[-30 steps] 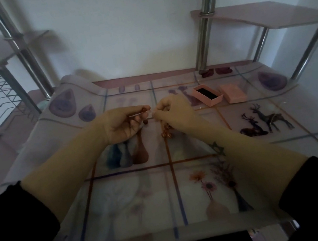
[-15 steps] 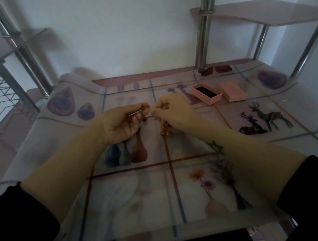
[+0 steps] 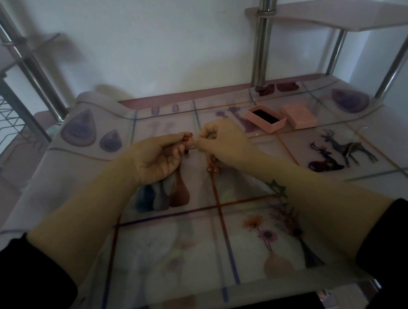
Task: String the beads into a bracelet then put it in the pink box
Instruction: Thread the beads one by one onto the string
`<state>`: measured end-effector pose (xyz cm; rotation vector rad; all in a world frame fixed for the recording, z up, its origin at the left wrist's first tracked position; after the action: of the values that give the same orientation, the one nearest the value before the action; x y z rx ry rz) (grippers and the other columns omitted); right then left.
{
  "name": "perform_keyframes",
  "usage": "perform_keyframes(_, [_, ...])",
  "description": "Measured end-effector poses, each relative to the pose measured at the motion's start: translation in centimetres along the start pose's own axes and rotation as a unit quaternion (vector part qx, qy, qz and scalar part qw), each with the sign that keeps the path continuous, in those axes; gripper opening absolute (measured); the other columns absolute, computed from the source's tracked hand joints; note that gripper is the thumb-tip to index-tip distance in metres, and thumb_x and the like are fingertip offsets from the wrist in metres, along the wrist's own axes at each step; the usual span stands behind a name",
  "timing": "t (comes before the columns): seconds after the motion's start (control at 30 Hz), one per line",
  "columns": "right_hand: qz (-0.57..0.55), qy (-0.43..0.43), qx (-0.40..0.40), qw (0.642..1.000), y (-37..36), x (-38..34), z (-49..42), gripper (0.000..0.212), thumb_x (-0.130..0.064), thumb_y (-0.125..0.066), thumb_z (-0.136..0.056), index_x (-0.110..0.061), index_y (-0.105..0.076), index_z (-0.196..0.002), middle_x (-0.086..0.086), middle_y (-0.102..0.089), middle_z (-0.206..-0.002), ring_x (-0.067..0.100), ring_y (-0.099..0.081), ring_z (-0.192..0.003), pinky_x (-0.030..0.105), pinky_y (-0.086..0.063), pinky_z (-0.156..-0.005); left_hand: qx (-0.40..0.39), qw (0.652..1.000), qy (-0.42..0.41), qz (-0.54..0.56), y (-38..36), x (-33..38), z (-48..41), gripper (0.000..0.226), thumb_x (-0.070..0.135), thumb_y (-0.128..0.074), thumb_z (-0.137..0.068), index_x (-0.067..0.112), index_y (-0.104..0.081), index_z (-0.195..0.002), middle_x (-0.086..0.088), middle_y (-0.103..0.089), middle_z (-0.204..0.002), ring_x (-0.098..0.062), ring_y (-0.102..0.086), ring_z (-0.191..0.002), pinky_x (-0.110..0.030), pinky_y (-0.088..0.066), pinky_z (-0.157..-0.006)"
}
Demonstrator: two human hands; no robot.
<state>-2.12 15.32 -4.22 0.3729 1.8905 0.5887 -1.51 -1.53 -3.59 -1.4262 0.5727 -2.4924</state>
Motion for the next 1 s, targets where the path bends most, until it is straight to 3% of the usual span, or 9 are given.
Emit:
perform_keyframes(0.07, [0.0,-0.002,-0.001,1.0,0.01,-0.09,0.06,0.021,-0.025,-0.069,-0.084,-0.023,-0.062,-0.065,-0.002,-0.062,-0.057,-0.003,-0.05,-0.046,0.018,-0.047,-0.054,0.0,1.0,-0.001,-0.004,0.01,-0.03,0.04,0.026,0.008,-0.06,-0.089,0.005,-0.078,-0.071,-0.009,-0.073,-0.075,-0.005,-0.061,-0.052,-0.01,-0.051,-0.051])
perform_keyframes(0.2, [-0.004,-0.01,-0.005,1.0,0.09,-0.22,0.11,0.02,-0.025,-0.068,-0.084,-0.022,-0.062,-0.065,0.01,-0.067,-0.063,0.01,-0.056,-0.054,0.031,-0.053,-0.06,-0.001,1.0,0.001,-0.006,0.15,-0.06,0.01,0.021,0.009,-0.063,-0.086,0.006,-0.078,-0.072,-0.009,-0.073,-0.077,-0.005,-0.061,-0.053,-0.01,-0.051,-0.051])
perform_keyframes(0.37, [0.0,-0.018,-0.007,1.0,0.07,-0.2,0.08,0.022,-0.025,-0.068,-0.085,-0.006,-0.068,-0.074,0.014,-0.068,-0.066,0.016,-0.058,-0.057,0.032,-0.053,-0.061,0.001,1.0,0.001,0.005,0.26,-0.11,-0.03,0.01,0.008,-0.066,-0.083,0.005,-0.075,-0.083,-0.009,-0.073,-0.077,-0.005,-0.061,-0.053,-0.01,-0.051,-0.053])
perform_keyframes(0.53, [0.012,-0.009,-0.006,1.0,-0.04,-0.05,0.03,0.021,-0.025,-0.066,-0.087,-0.018,-0.065,-0.067,0.014,-0.068,-0.066,0.012,-0.058,-0.056,0.025,-0.051,-0.057,-0.005,1.0,-0.001,0.001,0.13,-0.14,0.12,0.01,0.009,-0.069,-0.077,0.006,-0.078,-0.078,-0.009,-0.073,-0.076,-0.005,-0.061,-0.054,-0.011,-0.051,-0.055])
perform_keyframes(0.77, [0.01,-0.011,-0.006,1.0,-0.07,-0.09,0.03,0.026,-0.028,-0.068,-0.085,-0.004,-0.069,-0.075,0.014,-0.068,-0.066,0.009,-0.055,-0.055,0.034,-0.054,-0.064,-0.002,1.0,-0.003,0.006,0.14,-0.15,0.06,0.009,0.009,-0.066,-0.083,0.006,-0.074,-0.084,-0.008,-0.072,-0.076,-0.005,-0.06,-0.052,-0.01,-0.051,-0.052])
perform_keyframes(1.0, [0.004,-0.015,-0.004,1.0,0.0,-0.22,0.09,0.021,-0.029,-0.068,-0.083,-0.015,-0.066,-0.068,0.011,-0.069,-0.067,0.013,-0.06,-0.058,0.033,-0.054,-0.064,-0.008,1.0,-0.001,-0.004,0.18,-0.14,0.08,0.009,0.01,-0.071,-0.071,0.008,-0.079,-0.076,-0.008,-0.074,-0.079,-0.004,-0.061,-0.055,-0.011,-0.051,-0.056])
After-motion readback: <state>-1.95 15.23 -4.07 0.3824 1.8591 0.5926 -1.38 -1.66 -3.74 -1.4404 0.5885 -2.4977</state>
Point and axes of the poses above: each hand's wrist, its own z-axis away from the middle knuckle, its own y-axis out of the back of the hand, x = y × z, the point moved 1 cm from there along -z, towards the middle knuckle
